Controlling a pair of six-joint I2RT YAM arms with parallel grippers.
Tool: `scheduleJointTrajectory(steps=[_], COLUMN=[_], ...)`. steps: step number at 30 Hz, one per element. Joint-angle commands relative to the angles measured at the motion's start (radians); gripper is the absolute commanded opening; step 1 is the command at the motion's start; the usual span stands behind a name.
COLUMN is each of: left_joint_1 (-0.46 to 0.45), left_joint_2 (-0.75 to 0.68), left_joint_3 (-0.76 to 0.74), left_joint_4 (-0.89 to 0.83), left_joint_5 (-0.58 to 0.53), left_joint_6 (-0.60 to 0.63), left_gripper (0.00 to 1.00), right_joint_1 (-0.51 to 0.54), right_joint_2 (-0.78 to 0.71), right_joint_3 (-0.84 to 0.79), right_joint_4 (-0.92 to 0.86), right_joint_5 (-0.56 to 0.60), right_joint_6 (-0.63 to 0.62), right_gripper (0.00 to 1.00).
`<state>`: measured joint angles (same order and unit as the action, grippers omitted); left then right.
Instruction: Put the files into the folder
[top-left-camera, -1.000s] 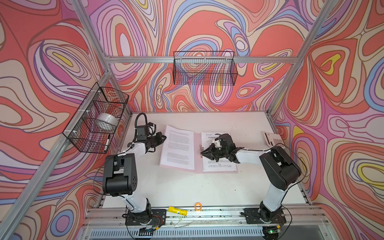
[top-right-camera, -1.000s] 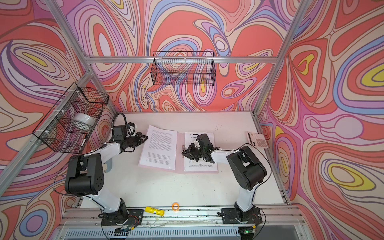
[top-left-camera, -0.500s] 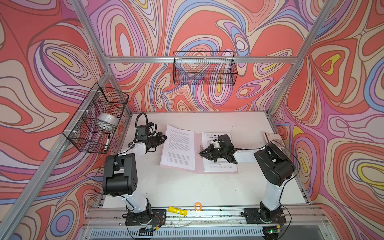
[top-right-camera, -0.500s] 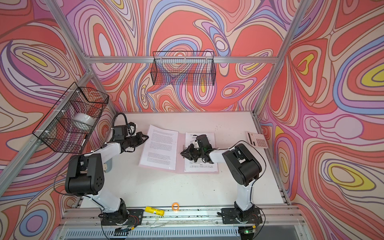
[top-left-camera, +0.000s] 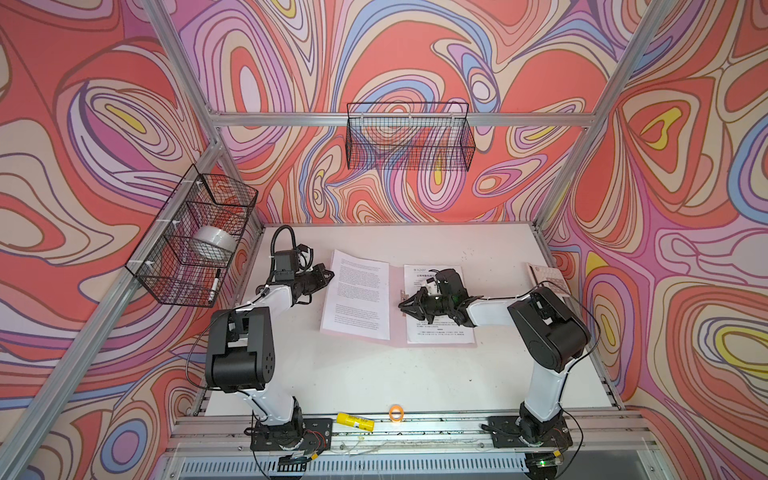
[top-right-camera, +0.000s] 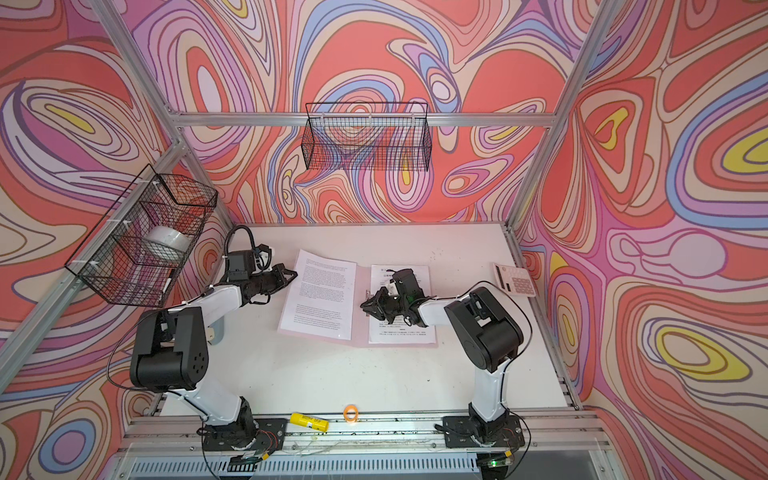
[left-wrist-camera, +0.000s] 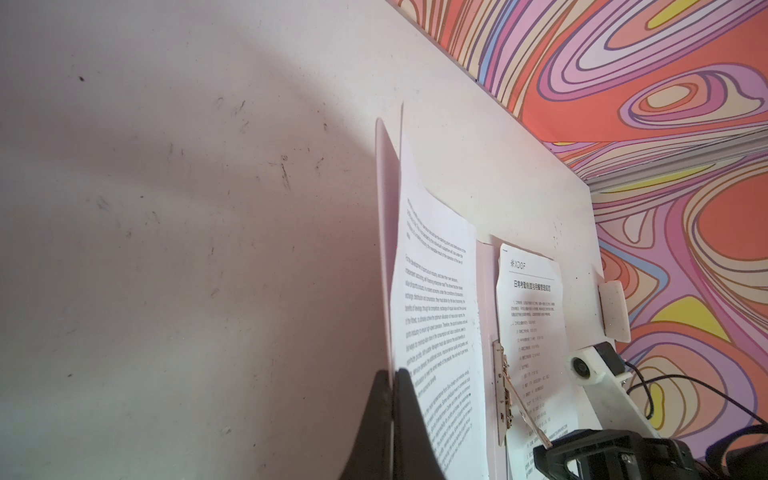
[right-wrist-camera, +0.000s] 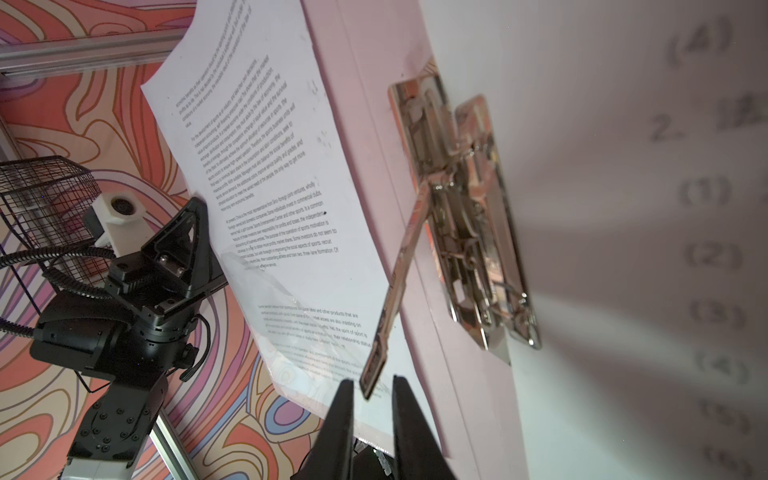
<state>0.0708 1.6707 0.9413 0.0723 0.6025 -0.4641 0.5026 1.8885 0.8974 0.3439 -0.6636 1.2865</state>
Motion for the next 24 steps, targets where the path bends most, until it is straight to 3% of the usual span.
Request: scheduleJointTrajectory(steps=[1, 17, 24], left_joint_1=[-0.007, -0.006, -0.006], left_joint_2=[0.013, 0.021, 0.023], left_joint_3=[-0.004, -0.001, 0.002], left_joint_4=[0.009, 0.01, 0.009], left_joint_5=[0.011, 0.015, 0.014], left_joint_6=[0.022, 0.019, 0.019], left_gripper=[0.0, 0.0, 0.0], right_joint_1=[-0.007, -0.022, -0.027], right_joint_2=[-0.021, -0.025, -0.022], right_joint_3=[0.006, -0.017, -0.026], right_joint_4=[-0.004, 0.012, 0.027], right_joint_5=[-0.004, -0.001, 0.005], right_joint_6=[-0.001, 0.004, 0.01], right_gripper=[0.22, 0.2, 0.13])
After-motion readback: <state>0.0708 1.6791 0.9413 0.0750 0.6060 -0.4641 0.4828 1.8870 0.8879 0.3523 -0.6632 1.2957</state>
